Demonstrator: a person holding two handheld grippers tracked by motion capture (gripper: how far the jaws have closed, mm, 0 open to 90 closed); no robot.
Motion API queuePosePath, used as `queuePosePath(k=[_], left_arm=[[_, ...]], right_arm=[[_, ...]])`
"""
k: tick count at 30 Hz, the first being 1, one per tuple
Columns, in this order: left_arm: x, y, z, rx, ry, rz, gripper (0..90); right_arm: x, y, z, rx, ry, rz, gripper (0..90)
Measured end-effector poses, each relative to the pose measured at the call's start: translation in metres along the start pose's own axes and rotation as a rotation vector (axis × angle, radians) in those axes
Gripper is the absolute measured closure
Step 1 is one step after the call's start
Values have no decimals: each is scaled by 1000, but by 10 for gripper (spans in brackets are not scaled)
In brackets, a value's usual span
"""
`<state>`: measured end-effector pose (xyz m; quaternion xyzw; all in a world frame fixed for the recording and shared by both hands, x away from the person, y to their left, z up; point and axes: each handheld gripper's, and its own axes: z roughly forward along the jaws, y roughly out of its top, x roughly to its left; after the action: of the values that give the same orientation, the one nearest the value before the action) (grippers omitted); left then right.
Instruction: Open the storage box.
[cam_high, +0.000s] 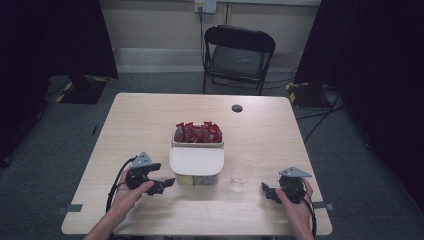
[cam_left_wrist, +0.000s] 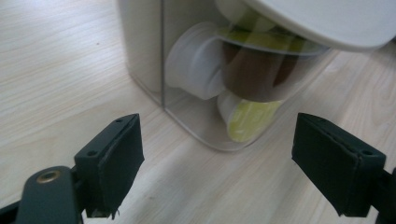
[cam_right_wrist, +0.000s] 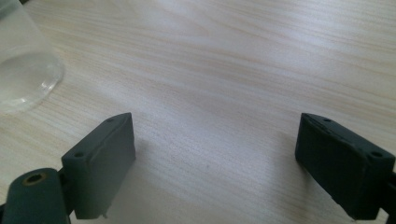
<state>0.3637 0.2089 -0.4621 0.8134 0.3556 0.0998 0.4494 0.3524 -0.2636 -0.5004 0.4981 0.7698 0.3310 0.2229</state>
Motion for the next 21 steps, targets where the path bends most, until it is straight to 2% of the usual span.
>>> queuePosePath(k=[3,10,21], left_arm=[[-2,3,3,-1,-5,7,161],[-2,10,6,-13,13,13,164],[-5,14,8,-40,-15,2,154]], right_arm=[[0,0,0,0,0,0,116],[0,0,0,0,0,1,116],[0,0,0,0,0,1,115]])
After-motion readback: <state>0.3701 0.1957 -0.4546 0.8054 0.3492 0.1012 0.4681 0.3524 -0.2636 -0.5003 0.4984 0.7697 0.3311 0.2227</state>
